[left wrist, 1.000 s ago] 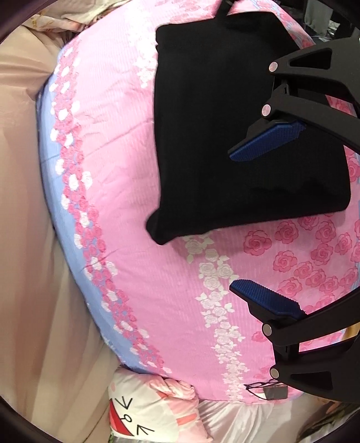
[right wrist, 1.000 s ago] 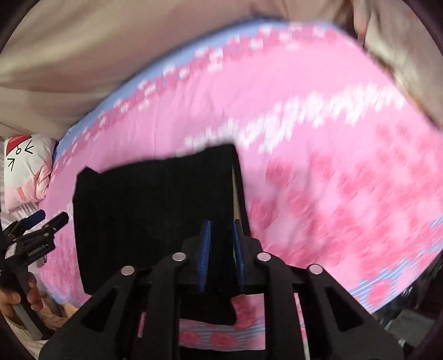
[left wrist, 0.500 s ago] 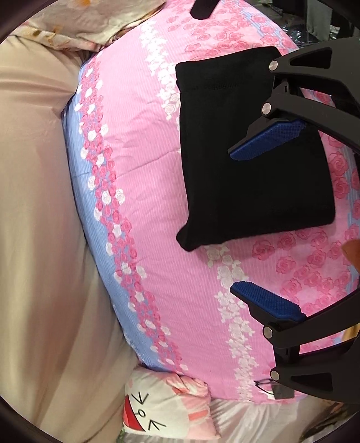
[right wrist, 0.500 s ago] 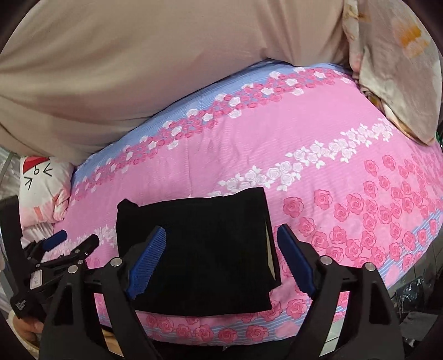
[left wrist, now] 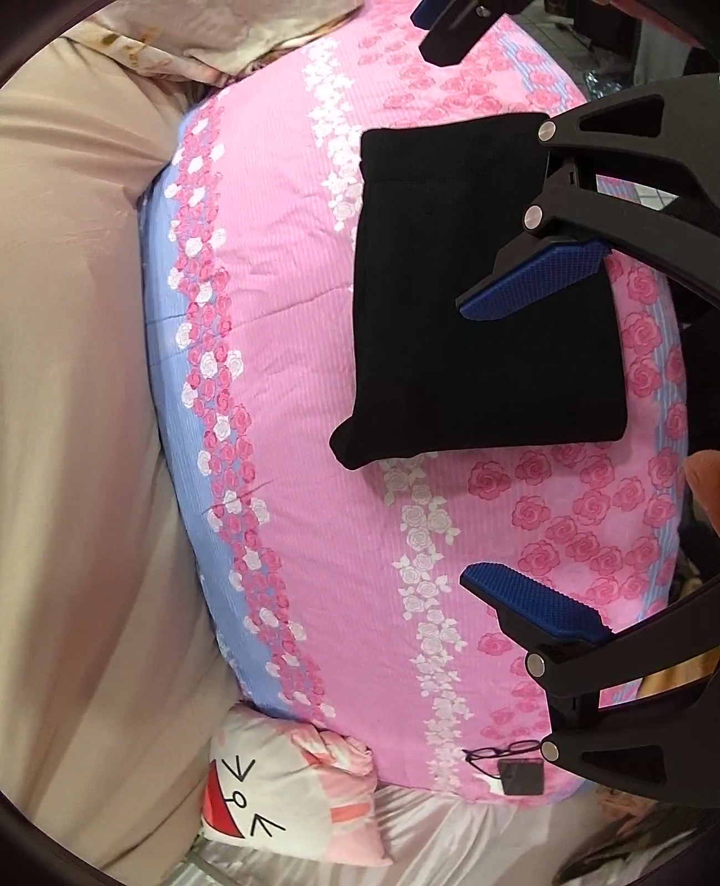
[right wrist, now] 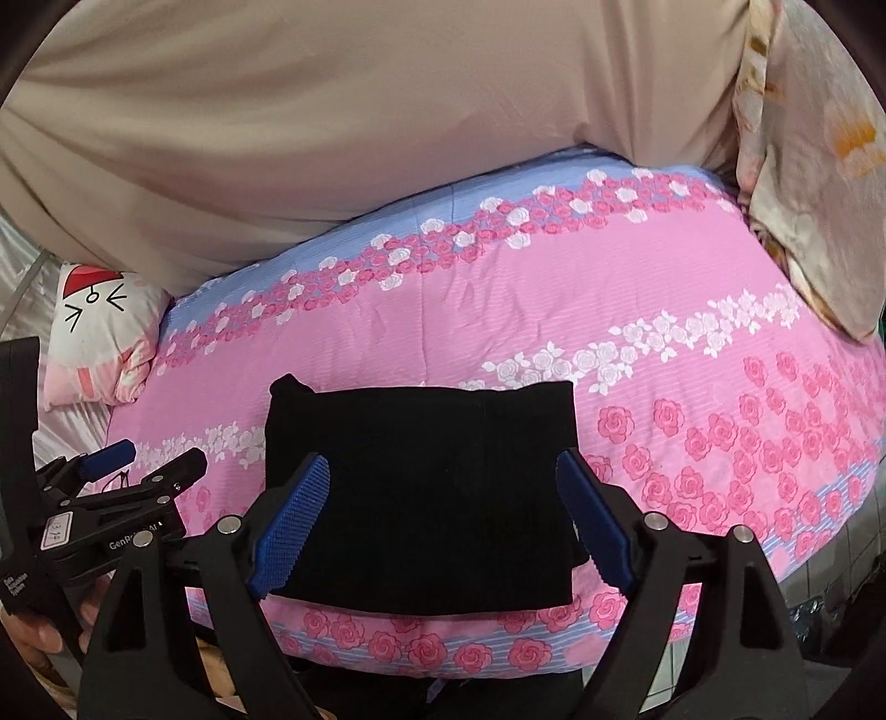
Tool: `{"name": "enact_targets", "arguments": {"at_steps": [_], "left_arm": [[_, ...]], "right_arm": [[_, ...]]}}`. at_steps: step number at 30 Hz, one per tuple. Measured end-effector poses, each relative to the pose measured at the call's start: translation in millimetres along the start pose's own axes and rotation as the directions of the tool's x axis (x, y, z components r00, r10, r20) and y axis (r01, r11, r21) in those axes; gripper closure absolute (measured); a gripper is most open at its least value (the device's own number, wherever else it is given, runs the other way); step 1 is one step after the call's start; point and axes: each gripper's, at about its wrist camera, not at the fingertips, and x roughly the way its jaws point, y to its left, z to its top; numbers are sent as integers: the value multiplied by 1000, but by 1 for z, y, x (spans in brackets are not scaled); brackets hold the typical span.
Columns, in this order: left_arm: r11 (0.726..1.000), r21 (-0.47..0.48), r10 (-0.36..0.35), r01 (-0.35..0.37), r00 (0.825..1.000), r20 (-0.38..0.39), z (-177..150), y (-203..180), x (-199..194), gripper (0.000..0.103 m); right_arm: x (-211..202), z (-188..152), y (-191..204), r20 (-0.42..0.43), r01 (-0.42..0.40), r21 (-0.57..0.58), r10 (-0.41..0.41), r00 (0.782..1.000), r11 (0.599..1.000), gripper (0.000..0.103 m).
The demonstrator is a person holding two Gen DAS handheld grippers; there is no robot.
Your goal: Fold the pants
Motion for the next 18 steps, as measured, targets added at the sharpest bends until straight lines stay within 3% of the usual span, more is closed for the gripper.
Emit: {"name": "enact_targets", "arguments": {"at_steps": [4, 12, 18], "left_arm": [[998, -32, -46, 46, 999, 12, 0, 7, -9, 15], [999, -37, -25, 26, 999, 43, -2, 10, -17, 13], [999, -31, -7, 7, 1000, -9, -8, 11, 2, 13]], "right_arm": [[-6, -2, 12, 30, 36, -52, -34, 999, 998, 15], [-3, -12, 15, 33, 75, -78, -73, 997, 994, 13], [17, -20, -3, 1, 97, -78, -98, 995, 992, 9]]}}
